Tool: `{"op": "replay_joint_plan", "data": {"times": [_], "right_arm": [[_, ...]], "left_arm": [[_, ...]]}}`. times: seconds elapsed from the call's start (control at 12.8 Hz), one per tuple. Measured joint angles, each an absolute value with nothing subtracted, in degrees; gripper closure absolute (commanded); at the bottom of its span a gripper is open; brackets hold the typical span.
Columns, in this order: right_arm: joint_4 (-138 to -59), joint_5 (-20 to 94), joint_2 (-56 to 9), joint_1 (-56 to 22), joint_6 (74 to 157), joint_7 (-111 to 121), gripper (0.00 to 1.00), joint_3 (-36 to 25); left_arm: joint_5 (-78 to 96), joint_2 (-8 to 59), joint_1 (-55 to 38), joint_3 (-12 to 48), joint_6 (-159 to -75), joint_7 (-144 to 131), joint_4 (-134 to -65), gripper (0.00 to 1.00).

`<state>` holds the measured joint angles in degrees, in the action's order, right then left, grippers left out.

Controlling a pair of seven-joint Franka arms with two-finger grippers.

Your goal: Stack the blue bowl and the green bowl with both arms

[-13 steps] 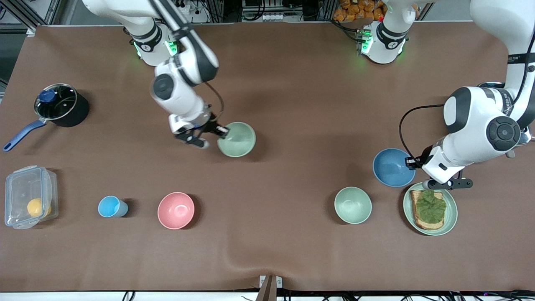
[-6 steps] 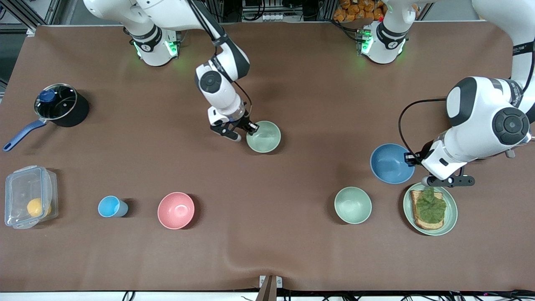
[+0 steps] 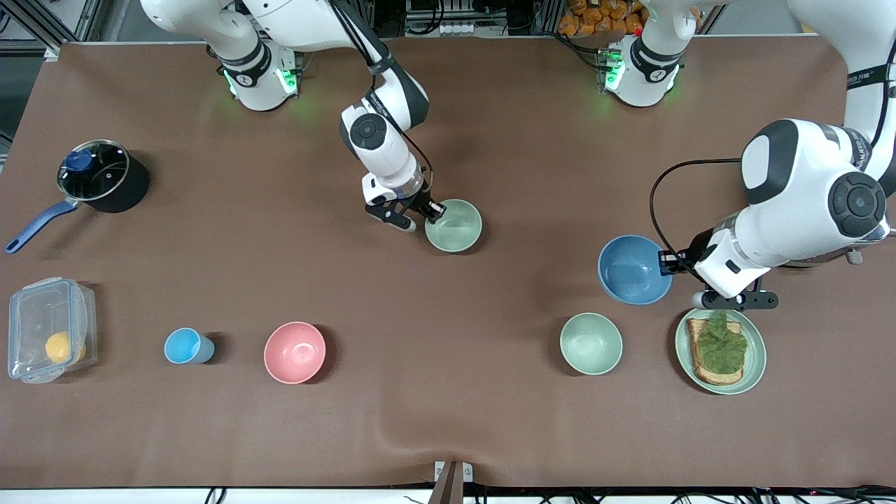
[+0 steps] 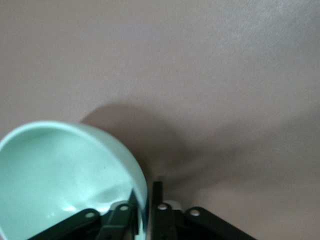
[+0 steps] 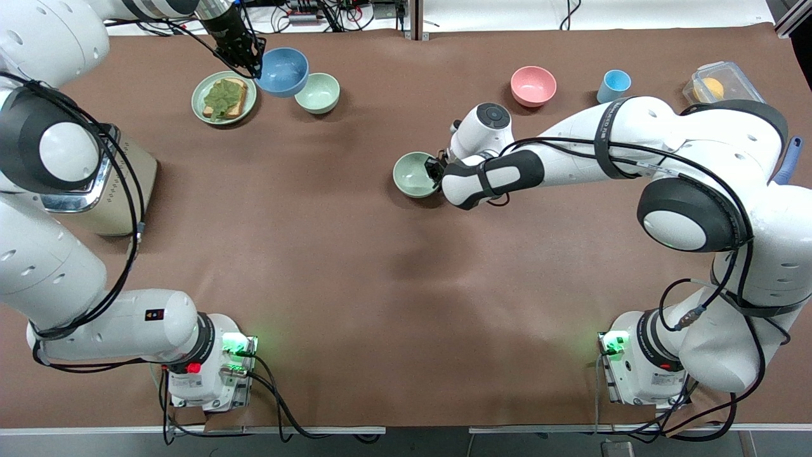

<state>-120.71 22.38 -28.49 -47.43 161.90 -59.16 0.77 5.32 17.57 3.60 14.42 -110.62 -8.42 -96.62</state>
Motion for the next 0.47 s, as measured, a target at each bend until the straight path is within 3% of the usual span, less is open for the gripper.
{"op": "replay_joint_plan", "data": {"times": [0.47], "right_arm": [[-117.32, 22.6, -28.35, -46.77, 159.34, -65.47, 0.0, 0.06]], "left_arm": [[7.31, 17.55, 0.73, 16.53, -107.04, -17.64, -92.87, 1.0]]}}
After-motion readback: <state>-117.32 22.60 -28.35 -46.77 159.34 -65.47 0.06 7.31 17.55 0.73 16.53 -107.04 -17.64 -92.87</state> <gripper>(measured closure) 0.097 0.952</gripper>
